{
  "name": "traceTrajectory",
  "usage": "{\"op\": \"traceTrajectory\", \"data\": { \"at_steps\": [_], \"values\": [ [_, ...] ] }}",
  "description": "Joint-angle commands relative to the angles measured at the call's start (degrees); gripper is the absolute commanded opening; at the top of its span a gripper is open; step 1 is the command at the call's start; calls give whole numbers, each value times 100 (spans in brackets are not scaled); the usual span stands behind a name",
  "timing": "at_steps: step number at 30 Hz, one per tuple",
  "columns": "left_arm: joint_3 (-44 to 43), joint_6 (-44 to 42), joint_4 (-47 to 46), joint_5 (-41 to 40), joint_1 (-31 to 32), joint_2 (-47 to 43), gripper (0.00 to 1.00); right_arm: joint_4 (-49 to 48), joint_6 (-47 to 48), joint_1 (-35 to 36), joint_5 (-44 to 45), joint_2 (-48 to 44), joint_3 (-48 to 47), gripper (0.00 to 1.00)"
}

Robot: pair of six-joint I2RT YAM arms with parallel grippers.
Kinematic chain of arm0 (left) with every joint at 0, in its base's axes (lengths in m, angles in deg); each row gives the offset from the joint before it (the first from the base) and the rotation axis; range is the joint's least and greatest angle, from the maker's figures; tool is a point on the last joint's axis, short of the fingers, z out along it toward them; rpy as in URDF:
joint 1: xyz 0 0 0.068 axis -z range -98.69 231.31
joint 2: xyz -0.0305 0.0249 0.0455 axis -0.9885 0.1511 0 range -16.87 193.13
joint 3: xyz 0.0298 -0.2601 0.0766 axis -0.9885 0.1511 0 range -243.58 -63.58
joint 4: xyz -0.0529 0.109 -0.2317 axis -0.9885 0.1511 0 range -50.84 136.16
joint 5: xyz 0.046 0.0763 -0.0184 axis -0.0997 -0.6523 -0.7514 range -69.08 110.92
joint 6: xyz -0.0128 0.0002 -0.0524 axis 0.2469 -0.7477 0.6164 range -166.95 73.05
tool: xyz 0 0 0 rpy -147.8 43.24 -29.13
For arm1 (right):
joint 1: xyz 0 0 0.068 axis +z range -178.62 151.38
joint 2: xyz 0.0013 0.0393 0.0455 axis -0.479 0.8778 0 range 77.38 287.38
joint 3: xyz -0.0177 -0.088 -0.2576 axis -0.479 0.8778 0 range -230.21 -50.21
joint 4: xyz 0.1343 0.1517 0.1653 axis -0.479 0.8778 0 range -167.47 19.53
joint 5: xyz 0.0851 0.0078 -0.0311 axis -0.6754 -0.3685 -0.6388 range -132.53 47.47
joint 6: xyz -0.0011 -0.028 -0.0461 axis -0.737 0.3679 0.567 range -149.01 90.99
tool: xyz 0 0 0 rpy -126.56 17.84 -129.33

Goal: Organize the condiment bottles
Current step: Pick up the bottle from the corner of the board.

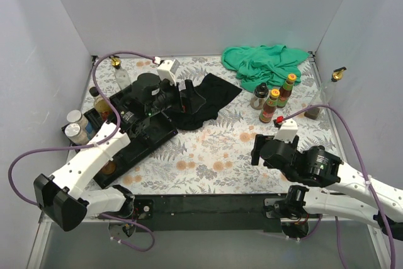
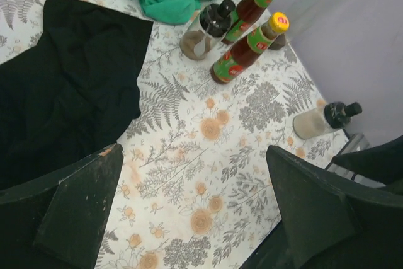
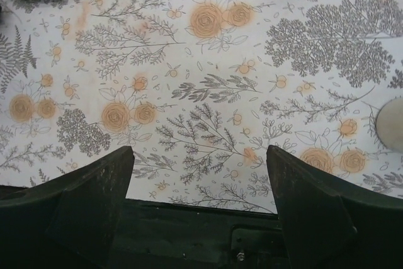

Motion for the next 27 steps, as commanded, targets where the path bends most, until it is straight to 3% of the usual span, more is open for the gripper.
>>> {"op": "traceTrajectory", "data": {
  "at_steps": [1,6,12,14,19,27],
  "values": [
    [501,-539,-276,574,-14,-564,98,541,-993,-560,105,-142,265,97],
    [1565,-953,-882,848,-5,-1274,98,577,-661,-1554,-97,68,222,99],
    [3445,-603,-2675,891,-14,-2049,98,656,210,-3496,-150,1237,-446,99],
    [3282,-567,-2563,1189,-14,-2050,98,647,350,-4138,-133,1431,-648,99],
    [3158,-725,-2334,1032,-14,-2050,98,726,571,-5113,113,1554,-912,99],
    [3219,-716,-2343,1068,-5,-2208,98,885,465,-5739,315,1475,-948,98]
  ]
}}
